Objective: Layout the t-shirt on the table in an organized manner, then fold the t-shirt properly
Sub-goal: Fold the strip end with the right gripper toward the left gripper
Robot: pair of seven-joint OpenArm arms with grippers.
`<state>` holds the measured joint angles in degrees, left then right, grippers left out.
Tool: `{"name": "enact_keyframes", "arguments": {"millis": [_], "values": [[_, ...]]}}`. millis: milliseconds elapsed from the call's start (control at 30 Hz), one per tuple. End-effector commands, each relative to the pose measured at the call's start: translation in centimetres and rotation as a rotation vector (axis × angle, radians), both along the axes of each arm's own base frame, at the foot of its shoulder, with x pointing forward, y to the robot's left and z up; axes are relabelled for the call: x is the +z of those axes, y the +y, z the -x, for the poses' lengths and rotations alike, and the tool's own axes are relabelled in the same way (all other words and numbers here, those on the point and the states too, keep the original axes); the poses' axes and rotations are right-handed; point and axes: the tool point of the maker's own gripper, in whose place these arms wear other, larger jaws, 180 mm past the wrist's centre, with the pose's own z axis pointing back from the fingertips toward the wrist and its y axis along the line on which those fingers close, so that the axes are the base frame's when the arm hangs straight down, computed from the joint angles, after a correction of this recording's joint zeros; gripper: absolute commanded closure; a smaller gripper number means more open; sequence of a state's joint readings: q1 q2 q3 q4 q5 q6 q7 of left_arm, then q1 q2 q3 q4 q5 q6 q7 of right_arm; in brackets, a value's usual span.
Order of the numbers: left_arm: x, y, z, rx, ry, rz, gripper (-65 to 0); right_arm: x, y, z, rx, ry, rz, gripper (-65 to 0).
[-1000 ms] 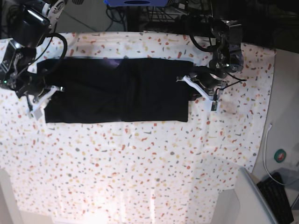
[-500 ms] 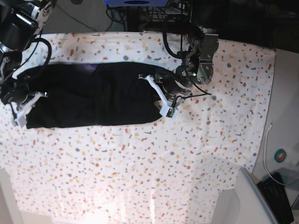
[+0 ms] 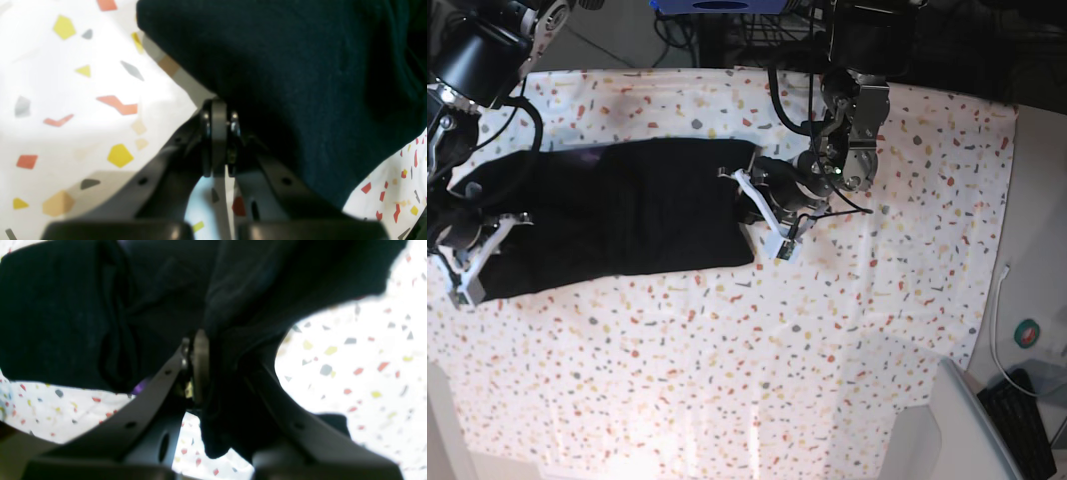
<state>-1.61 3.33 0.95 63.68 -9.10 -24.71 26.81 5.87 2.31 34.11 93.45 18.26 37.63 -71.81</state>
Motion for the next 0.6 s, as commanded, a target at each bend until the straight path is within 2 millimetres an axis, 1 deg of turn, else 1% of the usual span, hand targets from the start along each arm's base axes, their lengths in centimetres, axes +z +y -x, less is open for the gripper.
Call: {"name": "enact_keyframes", "arguments": {"millis": [0, 100, 267, 400, 500, 567], "values": [[1.2, -0.4, -1.2, 0.001, -0.04, 0.017, 0.0, 1.7, 1.0, -1.4, 0.029, -0.074, 0.003, 0.0], [1.5, -0.4, -1.7, 0.001, -0.05, 0.017, 0.0, 2.4, 4.2, -1.7, 0.079, -0.091, -0.007, 0.0], [1.6, -0.4, -2.0, 0.0, -0.054, 0.017, 0.0, 3.2, 7.9, -1.5, 0.092, -0.11, -0.054, 0.0], [1.6, 0.4, -2.1, 0.001, -0.059, 0.002, 0.0, 4.1, 10.9, -1.3, 0.123, -0.126, -0.073, 0.0], [1.5, 1.1, -2.1, 0.001, -0.059, -0.012, 0.0, 4.2, 13.0, -1.1, 0.165, -0.119, -0.087, 0.0], [1.4, 1.5, -2.1, 0.001, -0.06, -0.021, 0.0, 3.8, 13.9, -0.6, 0.171, -0.097, -0.1, 0.0]]}}
